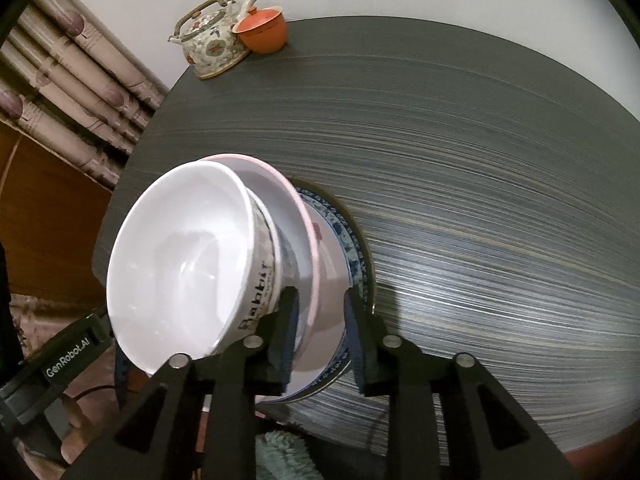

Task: Organize plates and bowls
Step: 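Lower the nested bowls onto the plate stack with both tools, then open both tools and pull them back from the stack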

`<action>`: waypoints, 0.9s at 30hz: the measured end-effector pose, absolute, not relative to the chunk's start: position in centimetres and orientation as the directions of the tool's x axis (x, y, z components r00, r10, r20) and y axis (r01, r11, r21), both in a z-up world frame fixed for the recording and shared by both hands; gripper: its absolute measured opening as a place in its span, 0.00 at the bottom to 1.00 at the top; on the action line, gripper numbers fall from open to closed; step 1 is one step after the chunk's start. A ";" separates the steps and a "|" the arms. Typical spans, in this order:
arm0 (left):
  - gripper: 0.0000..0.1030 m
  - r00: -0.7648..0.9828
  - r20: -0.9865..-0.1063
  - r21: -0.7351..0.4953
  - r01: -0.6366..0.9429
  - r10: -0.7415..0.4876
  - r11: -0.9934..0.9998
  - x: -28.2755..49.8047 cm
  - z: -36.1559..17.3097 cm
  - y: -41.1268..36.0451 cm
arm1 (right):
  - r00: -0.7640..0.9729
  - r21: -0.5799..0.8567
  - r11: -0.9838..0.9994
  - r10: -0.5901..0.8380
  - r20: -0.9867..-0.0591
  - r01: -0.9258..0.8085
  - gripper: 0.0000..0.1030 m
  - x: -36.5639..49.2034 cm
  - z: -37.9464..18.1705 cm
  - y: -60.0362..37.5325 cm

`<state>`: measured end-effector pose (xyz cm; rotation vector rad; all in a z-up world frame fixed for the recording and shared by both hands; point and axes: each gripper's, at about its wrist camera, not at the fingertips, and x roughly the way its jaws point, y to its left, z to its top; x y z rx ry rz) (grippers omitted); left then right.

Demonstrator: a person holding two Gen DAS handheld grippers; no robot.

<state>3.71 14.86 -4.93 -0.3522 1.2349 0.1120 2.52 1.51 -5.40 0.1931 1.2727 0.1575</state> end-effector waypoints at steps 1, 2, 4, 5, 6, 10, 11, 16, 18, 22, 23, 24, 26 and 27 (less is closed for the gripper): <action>0.17 0.333 -0.937 -0.200 -0.273 -0.103 0.941 3.7 -4.9 14.9 | 0.289 0.226 0.974 0.219 -0.932 -0.008 0.29 2.5 -5.4 1.4; 0.19 0.333 -0.938 -0.195 -0.276 -0.097 0.941 3.6 -4.9 15.0 | 0.291 0.222 0.975 0.215 -0.932 -0.007 0.30 2.5 -5.5 1.3; 0.21 0.338 -0.937 -0.185 -0.275 -0.085 0.944 3.5 -4.8 15.0 | 0.295 0.221 0.975 0.213 -0.932 -0.004 0.35 2.5 -5.5 1.1; 0.23 0.340 -0.937 -0.180 -0.278 -0.078 0.944 3.4 -4.6 15.1 | 0.298 0.220 0.976 0.212 -0.931 -0.006 0.36 2.5 -5.5 1.0; 0.25 0.343 -0.936 -0.180 -0.278 -0.078 0.944 3.4 -4.6 15.1 | 0.301 0.219 0.976 0.211 -0.930 -0.009 0.39 2.4 -5.4 1.0; 0.30 0.357 -0.932 -0.172 -0.275 -0.065 0.946 3.0 -4.1 15.3 | 0.317 0.209 0.978 0.205 -0.926 -0.020 0.47 2.1 -5.3 0.8; 0.31 0.362 -0.930 -0.167 -0.277 -0.059 0.946 2.8 -4.0 15.5 | 0.323 0.205 0.978 0.202 -0.925 -0.025 0.48 2.1 -5.2 0.7; 0.40 0.390 -0.920 -0.150 -0.274 -0.033 0.950 2.0 -3.3 15.8 | 0.337 0.216 0.976 0.215 -0.917 -0.032 0.59 1.6 -5.1 0.1; 0.43 0.402 -0.916 -0.139 -0.271 -0.020 0.952 1.5 -3.0 15.7 | 0.353 0.216 0.976 0.216 -0.910 -0.042 0.62 1.2 -4.8 -0.1; 0.46 0.435 -0.900 -0.107 -0.264 0.020 0.959 0.3 -2.2 15.2 | 0.392 0.194 0.978 0.207 -0.896 -0.073 0.73 0.1 -4.1 -0.4; 0.48 0.448 -0.894 -0.098 -0.258 0.029 0.961 -0.1 -2.0 14.9 | 0.401 0.184 0.980 0.201 -0.894 -0.080 0.73 -0.3 -3.9 -0.3; 0.50 0.457 -0.889 -0.094 -0.254 0.033 0.963 -0.4 -1.7 14.8 | 0.409 0.183 0.979 0.203 -0.889 -0.087 0.75 -0.6 -3.8 -0.4; 0.52 0.475 -0.879 -0.083 -0.248 0.047 0.965 -1.1 -1.4 14.3 | 0.430 0.175 0.978 0.206 -0.879 -0.110 0.79 -1.4 -3.5 -0.3; 0.53 0.485 -0.873 -0.078 -0.243 0.051 0.967 -1.5 -1.2 14.0 | 0.440 0.170 0.978 0.207 -0.874 -0.122 0.81 -1.9 -3.5 -0.1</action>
